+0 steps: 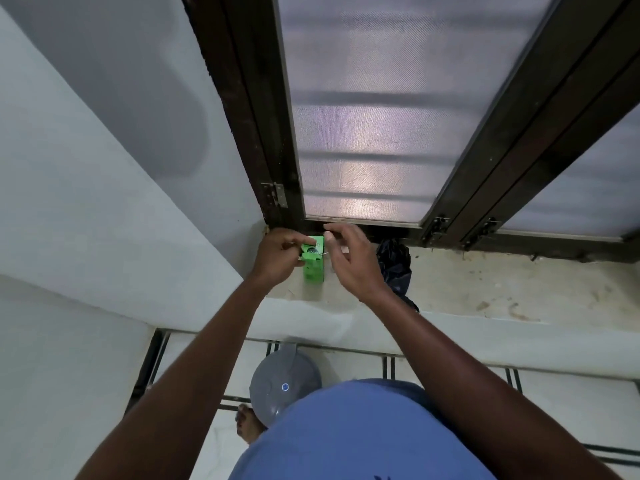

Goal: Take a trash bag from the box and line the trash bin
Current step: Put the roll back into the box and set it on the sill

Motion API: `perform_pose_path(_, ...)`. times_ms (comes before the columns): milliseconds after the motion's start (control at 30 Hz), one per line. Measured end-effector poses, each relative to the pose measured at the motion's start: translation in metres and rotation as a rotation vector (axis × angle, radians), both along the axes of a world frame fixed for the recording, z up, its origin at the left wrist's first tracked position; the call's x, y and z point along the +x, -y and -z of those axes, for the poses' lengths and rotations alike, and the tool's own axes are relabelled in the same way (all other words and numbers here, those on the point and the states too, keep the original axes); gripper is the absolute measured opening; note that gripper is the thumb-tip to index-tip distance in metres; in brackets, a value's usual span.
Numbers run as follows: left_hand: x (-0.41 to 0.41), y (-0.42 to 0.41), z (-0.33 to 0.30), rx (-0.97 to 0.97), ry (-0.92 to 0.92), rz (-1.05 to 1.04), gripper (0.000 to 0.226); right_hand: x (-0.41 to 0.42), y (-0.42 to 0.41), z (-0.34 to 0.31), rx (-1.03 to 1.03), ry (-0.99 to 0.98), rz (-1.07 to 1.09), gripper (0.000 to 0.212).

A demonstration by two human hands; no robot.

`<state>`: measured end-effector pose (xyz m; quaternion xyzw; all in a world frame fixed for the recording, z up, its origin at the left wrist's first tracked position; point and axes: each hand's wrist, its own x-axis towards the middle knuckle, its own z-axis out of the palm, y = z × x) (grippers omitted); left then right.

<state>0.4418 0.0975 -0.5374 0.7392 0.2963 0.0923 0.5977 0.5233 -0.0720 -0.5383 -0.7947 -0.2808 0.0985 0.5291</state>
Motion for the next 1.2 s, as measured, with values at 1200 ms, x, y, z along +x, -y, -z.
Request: perform_pose_path(1200,-0.031,0.065,0.036,0.317,-0.081,-0.077,0.086,0.072,-0.048,-0.056,-0.803,0.16,-0.6,0.087)
